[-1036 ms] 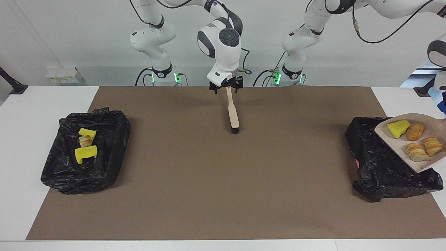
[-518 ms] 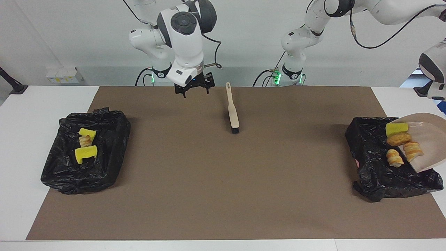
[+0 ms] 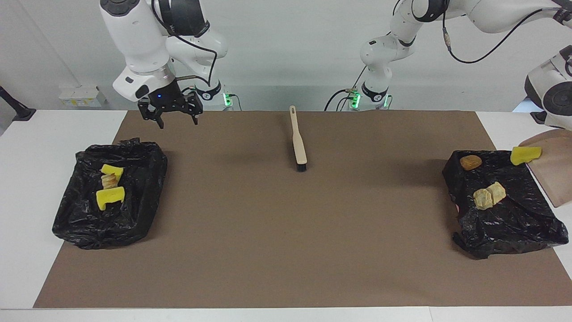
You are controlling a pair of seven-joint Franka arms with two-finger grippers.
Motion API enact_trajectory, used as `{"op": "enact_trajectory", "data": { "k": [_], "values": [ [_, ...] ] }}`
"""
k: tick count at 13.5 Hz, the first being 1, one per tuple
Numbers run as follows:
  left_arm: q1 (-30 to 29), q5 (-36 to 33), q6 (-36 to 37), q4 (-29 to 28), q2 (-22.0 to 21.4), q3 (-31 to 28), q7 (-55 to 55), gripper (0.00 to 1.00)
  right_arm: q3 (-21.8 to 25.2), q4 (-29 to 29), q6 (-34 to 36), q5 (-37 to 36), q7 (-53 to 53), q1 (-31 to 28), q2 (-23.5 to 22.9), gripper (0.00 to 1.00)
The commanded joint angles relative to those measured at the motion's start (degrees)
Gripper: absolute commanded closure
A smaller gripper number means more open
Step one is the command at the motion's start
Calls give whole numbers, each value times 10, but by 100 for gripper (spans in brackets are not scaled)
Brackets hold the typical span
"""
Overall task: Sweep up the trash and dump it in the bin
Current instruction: 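Tip the dustpan with the left gripper to dump trash into the bag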
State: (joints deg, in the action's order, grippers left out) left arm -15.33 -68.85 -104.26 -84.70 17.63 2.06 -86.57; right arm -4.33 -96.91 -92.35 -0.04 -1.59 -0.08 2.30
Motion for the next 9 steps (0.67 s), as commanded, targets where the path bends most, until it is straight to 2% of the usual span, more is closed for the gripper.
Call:
{"op": "enact_trajectory", "data": {
  "k": [1, 2, 5, 9],
  "values": [
    [36, -64, 56, 13, -1, -6, 18, 100, 23, 15, 11, -12, -3, -24, -2, 0],
    [39, -79, 63, 14, -2, -6, 18, 100, 32, 38, 12, -9, -2, -23, -2, 0],
    [49, -118, 72, 16, -6, -7, 16, 100, 37, 44, 10, -2, 24, -29, 1, 0],
    [58, -111, 76, 23, -20, 3, 13, 100, 36, 37, 11, -1, 27, -22, 10, 0]
  ]
}}
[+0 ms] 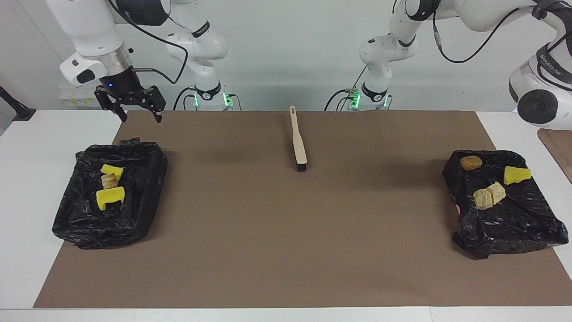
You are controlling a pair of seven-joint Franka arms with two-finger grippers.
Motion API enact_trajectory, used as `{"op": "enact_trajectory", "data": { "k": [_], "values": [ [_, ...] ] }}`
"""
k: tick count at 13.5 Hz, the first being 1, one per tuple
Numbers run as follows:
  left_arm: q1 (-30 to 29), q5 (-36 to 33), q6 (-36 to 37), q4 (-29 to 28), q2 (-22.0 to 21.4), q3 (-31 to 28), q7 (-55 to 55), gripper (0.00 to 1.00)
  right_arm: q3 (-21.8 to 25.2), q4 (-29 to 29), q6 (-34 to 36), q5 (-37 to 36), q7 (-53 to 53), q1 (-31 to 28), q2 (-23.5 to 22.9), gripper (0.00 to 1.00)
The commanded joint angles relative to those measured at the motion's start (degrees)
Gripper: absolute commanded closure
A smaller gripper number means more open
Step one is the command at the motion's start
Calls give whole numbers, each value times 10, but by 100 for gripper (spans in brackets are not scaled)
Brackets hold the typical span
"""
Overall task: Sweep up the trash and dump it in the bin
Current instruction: 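Lift the emptied dustpan out of the bag with the left gripper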
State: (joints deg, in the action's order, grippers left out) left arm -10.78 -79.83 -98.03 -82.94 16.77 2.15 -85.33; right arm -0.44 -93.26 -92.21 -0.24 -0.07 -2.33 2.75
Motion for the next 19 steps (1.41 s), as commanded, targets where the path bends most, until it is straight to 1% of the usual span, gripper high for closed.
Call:
{"op": "enact_trajectory", "data": {
  "k": [1, 3, 6, 8, 9, 11, 13, 15, 16, 17, 18, 19],
  "values": [
    [18, 22, 14, 6, -12, 7, 2, 100, -3, 1, 11, 1, 13, 0, 5, 0],
    [24, 104, 13, 6, -11, 8, 5, 100, -3, 1, 11, 1, 13, 0, 5, 0],
    [49, 236, 26, 5, -12, 8, 9, 100, -3, 1, 11, 1, 12, 0, 5, 0],
    [52, 326, 27, 5, -12, 8, 23, 100, -3, 1, 11, 1, 12, 0, 5, 0],
    [52, 371, 21, 4, -15, 8, 36, 100, -3, 1, 11, 1, 12, 0, 5, 0],
    [73, 421, 25, -1, -20, 8, 82, 100, -3, 1, 11, 1, 12, 0, 5, 0],
    [92, 496, 25, -3, -19, 8, 136, 100, -3, 1, 11, 1, 12, 0, 5, 0],
    [131, 514, 28, -17, -15, 8, 192, 100, -3, 1, 11, 1, 12, 0, 5, 0],
    [151, 537, 23, -25, -10, 8, 248, 100, -3, 1, 11, 1, 13, 0, 5, 0],
    [174, 562, 19, -28, -2, 8, 293, 100, -3, 1, 11, 1, 12, 0, 5, 0],
    [203, 569, 16, -29, 10, 8, 327, 100, -3, 1, 11, 1, 12, 0, 5, 0],
    [226, 577, -1, -38, 12, 8, 354, 100, -3, 1, 11, 1, 12, 0, 5, 0]
  ]
}}
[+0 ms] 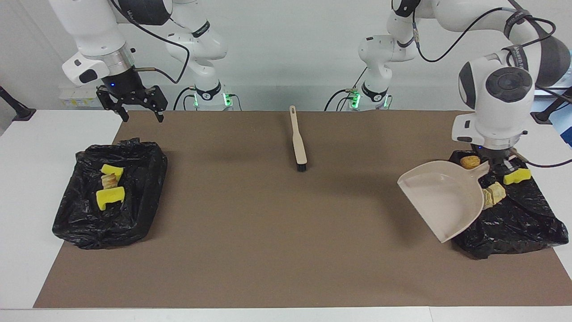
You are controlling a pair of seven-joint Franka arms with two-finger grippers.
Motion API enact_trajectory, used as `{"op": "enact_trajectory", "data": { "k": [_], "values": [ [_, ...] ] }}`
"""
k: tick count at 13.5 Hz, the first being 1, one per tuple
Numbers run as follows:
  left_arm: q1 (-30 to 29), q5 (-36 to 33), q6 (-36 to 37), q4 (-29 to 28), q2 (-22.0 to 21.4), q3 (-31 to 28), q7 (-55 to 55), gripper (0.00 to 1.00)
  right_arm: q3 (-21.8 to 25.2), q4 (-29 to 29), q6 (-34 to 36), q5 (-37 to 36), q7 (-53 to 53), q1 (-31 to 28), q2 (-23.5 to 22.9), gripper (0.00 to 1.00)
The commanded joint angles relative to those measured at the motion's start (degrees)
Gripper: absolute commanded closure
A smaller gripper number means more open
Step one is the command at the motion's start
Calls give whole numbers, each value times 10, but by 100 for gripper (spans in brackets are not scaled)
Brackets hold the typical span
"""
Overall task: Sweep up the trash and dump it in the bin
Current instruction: 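Lift the emptied dustpan out of the bag with the left gripper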
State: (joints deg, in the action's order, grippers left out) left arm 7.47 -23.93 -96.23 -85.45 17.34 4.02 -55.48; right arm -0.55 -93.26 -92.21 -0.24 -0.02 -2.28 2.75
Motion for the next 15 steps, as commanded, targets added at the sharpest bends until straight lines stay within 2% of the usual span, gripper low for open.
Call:
{"op": "enact_trajectory", "data": {
  "k": [1, 4, 8, 15],
  "values": [
    [61, 35, -49, -23, 8, -10, 63, 100, -2, 1, 11, 1, 12, 0, 5, 0],
    [115, 49, -96, -31, 32, -10, 70, 100, -2, 1, 11, 1, 12, 0, 5, 0],
    [157, 123, -125, -26, 51, -11, 163, 100, -2, 1, 11, 1, 12, 0, 5, 0],
    [178, 204, -170, -17, 74, -11, 493, 100, -2, 1, 11, 1, 12, 0, 5, 0]
  ]
}}
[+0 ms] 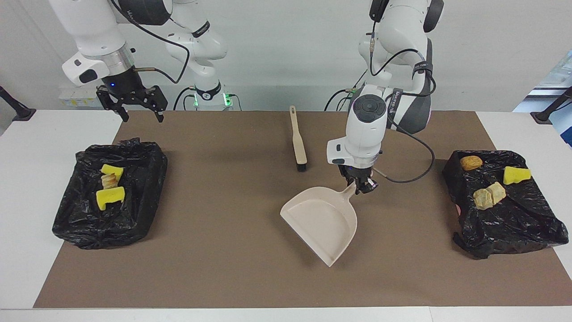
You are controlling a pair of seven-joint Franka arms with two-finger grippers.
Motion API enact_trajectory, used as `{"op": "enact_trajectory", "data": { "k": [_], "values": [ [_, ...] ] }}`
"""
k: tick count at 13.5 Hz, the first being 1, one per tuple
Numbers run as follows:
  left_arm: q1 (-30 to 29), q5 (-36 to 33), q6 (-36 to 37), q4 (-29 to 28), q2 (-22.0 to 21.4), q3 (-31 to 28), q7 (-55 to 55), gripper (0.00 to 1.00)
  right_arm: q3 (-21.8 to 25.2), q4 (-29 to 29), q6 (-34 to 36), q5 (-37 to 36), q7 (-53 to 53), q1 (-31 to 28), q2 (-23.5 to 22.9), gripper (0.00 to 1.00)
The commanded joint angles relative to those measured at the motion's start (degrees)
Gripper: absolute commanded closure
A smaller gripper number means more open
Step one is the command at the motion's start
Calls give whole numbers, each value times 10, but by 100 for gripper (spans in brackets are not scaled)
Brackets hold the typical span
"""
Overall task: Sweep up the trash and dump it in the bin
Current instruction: 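Carry the dustpan toward the table center with the left gripper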
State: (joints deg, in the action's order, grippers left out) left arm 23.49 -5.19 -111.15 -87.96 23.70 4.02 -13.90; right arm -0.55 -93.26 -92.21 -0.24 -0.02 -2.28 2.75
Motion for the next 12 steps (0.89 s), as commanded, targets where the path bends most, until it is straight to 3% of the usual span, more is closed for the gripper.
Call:
{"op": "enact_trajectory", "data": {
  "k": [1, 7, 12],
  "values": [
    [19, 18, -21, 16, 13, -11, 112, 100, -2, 1, 11, 1, 12, 0, 5, 0],
    [52, 27, -19, 52, 32, -11, 339, 100, -2, 1, 11, 1, 12, 0, 5, 0],
    [66, 49, -25, 70, 56, -10, 422, 100, -2, 1, 11, 1, 12, 0, 5, 0]
  ]
}}
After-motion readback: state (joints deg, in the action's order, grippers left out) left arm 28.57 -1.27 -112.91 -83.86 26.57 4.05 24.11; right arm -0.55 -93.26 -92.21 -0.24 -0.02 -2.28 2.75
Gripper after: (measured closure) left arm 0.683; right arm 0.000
